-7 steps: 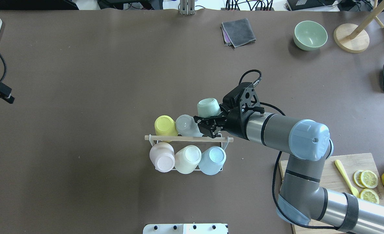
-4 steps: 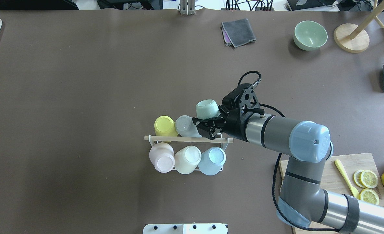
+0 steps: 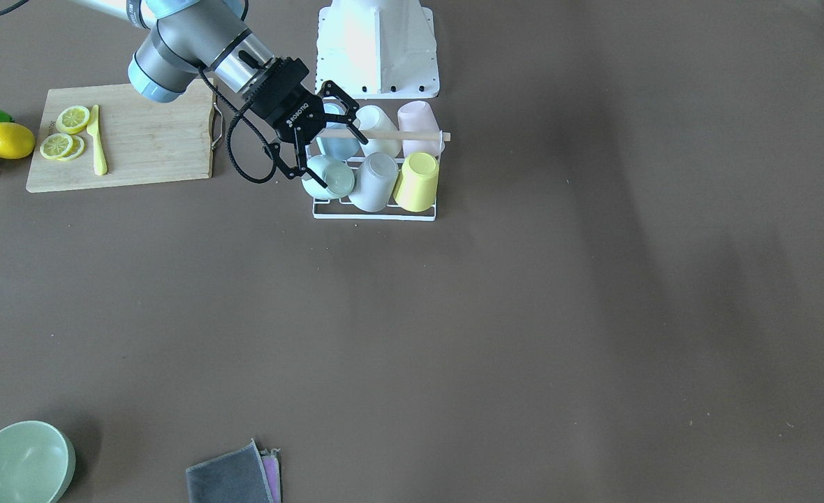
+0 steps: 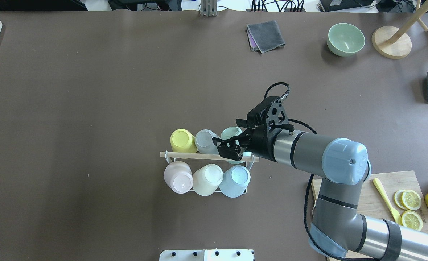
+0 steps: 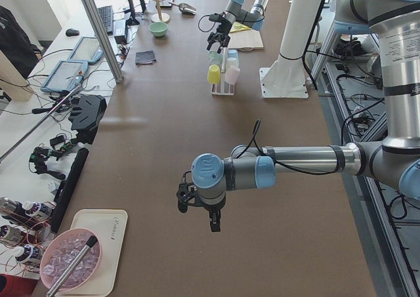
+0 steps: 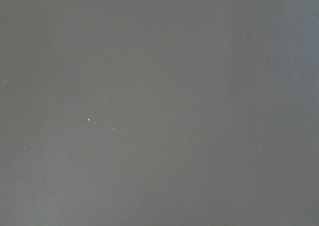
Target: Place cup on cup holder
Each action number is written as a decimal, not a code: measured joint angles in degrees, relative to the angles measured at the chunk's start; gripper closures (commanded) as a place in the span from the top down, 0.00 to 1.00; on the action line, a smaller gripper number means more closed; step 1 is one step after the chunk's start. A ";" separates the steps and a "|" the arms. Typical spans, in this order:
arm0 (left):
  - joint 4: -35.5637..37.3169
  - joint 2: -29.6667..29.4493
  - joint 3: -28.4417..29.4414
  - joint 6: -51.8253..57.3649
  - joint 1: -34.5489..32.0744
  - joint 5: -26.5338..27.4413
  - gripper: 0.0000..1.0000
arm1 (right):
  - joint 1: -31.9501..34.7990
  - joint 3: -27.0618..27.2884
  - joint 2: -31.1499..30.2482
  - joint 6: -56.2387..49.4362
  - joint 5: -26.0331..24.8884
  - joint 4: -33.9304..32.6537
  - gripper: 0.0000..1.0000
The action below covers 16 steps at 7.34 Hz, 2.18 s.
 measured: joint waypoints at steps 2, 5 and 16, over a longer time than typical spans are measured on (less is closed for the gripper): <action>0.13 -0.12 0.91 -0.10 -1.51 0.14 0.99 | -0.05 0.02 -0.03 0.00 0.08 -0.01 1.00; 0.16 -0.77 -0.36 -2.05 -1.78 0.27 0.99 | 0.20 0.46 0.04 -0.13 1.26 -1.62 1.00; 2.88 -2.40 -4.61 -6.86 -1.61 0.32 0.99 | 21.10 6.96 0.19 -9.87 25.37 -54.96 1.00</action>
